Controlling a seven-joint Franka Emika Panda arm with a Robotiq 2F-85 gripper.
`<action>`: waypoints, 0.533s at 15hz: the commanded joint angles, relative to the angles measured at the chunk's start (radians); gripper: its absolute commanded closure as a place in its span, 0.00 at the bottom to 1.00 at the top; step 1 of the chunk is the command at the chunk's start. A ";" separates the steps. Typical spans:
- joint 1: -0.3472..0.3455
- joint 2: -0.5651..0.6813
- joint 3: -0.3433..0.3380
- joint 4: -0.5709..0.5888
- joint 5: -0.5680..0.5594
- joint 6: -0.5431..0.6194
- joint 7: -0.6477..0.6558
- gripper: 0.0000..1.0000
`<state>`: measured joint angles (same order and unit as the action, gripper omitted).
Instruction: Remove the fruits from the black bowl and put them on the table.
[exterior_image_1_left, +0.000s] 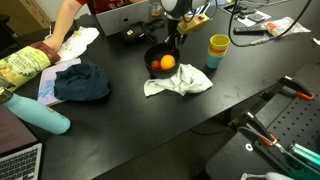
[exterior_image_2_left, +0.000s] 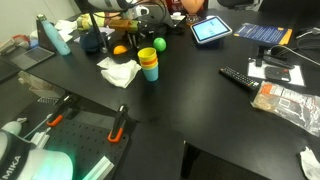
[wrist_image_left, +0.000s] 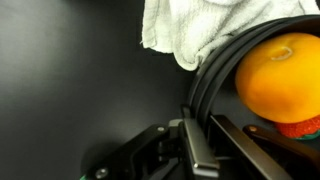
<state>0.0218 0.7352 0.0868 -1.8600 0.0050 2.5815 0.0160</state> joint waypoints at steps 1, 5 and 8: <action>-0.018 -0.093 0.027 -0.181 0.017 0.041 -0.076 0.97; -0.026 -0.126 0.043 -0.239 0.032 0.078 -0.099 0.61; -0.026 -0.130 0.042 -0.252 0.026 0.091 -0.107 0.41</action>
<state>0.0115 0.6427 0.1141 -2.0675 0.0102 2.6413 -0.0534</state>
